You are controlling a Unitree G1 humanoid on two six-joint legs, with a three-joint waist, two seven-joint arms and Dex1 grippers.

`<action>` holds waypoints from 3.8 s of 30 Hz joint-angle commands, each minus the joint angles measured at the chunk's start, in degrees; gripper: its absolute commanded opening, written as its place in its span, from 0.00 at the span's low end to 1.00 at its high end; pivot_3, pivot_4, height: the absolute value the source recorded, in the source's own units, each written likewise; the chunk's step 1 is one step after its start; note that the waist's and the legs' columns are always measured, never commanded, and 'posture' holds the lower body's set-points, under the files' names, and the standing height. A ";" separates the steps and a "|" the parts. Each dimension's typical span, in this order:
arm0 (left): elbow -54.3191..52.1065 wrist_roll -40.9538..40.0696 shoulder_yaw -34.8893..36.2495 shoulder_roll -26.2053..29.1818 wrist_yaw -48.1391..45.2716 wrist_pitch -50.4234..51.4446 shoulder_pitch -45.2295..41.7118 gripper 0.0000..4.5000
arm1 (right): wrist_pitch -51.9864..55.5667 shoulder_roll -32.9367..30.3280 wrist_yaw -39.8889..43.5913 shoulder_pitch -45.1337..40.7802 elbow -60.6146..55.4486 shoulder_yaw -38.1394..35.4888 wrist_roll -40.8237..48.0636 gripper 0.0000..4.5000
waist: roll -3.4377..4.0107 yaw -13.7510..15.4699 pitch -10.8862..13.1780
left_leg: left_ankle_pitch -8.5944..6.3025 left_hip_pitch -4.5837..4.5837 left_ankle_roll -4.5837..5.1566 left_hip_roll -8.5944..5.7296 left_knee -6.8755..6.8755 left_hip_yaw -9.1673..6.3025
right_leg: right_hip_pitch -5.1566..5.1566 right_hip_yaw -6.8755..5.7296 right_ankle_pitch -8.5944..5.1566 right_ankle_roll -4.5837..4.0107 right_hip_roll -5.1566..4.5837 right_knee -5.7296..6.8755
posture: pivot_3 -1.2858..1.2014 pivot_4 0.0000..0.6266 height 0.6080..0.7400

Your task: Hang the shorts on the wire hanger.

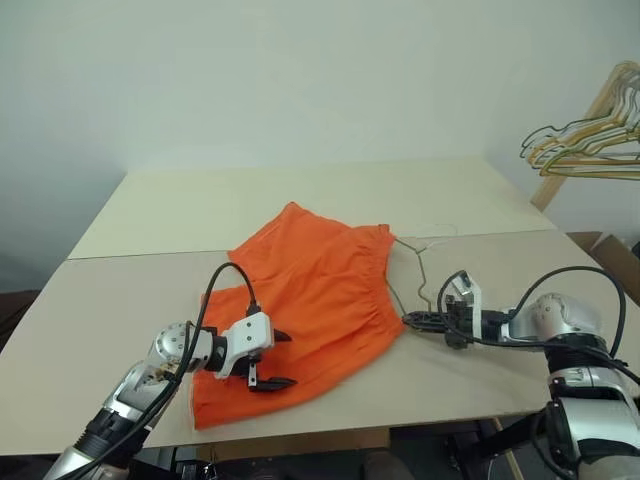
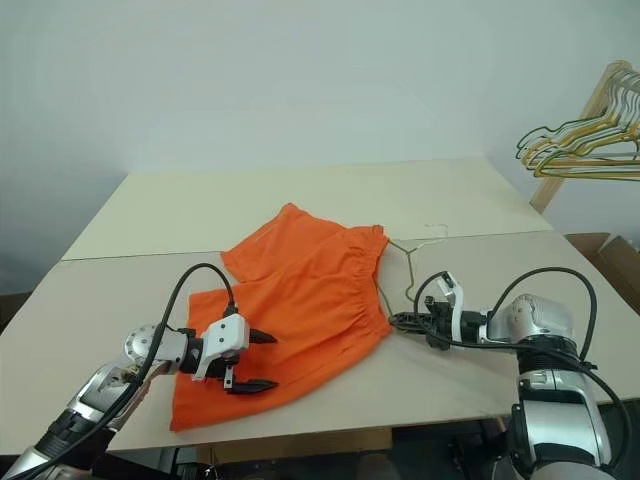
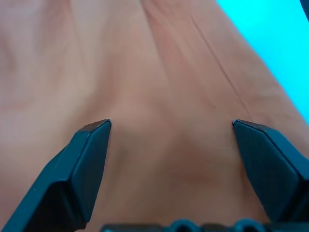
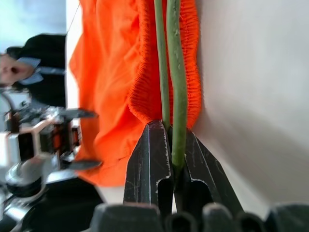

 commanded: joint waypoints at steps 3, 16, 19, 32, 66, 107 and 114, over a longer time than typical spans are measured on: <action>-0.51 -0.07 0.49 0.00 0.44 -0.60 -0.25 0.97 | -12.19 0.36 -3.29 6.78 -17.02 0.16 -4.04 0.00 | 0.00 0.18 0.00 | -0.03 -0.02 0.06 0.00 0.01 -0.03 | -0.01 -0.02 0.00 0.01 0.00 -0.02 | 0.44 0.00 1.00; 11.43 -6.02 9.18 -5.52 1.57 -3.03 -24.09 0.97 | -40.70 -2.54 -7.00 13.89 -37.57 9.58 -22.32 0.00 | -0.11 0.32 0.08 | 0.00 -0.07 0.05 -0.03 0.12 -0.05 | -0.05 -0.07 0.00 0.02 0.15 -0.12 | 0.44 0.00 1.00; 23.41 -5.53 10.61 -5.83 -1.11 -7.27 -38.77 0.97 | -42.47 -3.37 -7.02 13.53 -39.78 10.76 -24.60 0.00 | -0.15 -0.09 0.10 | 0.16 -0.13 -0.22 -0.04 0.22 -0.05 | -0.01 -0.12 0.01 0.03 0.23 -0.02 | 0.44 0.00 1.00; 76.19 6.63 -4.70 -4.81 -28.21 -29.40 -80.71 0.97 | -44.47 -5.51 -4.74 11.09 -44.79 14.94 -29.61 0.00 | -0.53 -2.96 0.44 | -0.10 -0.31 0.24 -0.26 0.46 -0.20 | -0.08 -0.09 -0.17 0.34 0.27 -0.28 | 0.43 0.00 1.00; 82.36 26.22 -5.66 -12.03 -21.72 -36.29 -79.18 0.15 | -44.91 -5.50 -5.26 12.20 -51.59 17.89 -36.61 0.00 | -0.75 -3.26 0.65 | -0.09 -0.45 0.23 -0.25 0.54 -0.22 | -0.19 -0.05 -0.19 0.37 0.18 0.02 | 0.42 0.00 1.00; 80.66 22.92 4.25 -5.14 -25.82 -40.46 -80.19 0.00 | -45.18 -0.01 -1.47 24.38 -46.89 -5.96 -14.22 0.99 | -0.75 -4.71 0.64 | -0.08 -0.42 0.22 -0.25 0.55 -0.37 | -0.11 -0.16 -0.18 0.38 0.16 0.10 | 0.42 0.00 1.00; 80.37 22.15 5.05 -4.55 -27.00 -40.69 -80.49 0.00 | -43.15 9.69 -3.79 22.32 -41.26 0.90 -11.90 0.99 | -0.74 -5.73 0.64 | -0.08 -0.30 0.23 -0.22 0.56 -0.37 | -0.07 -0.08 -0.18 0.38 0.17 0.18 | 0.42 0.00 1.00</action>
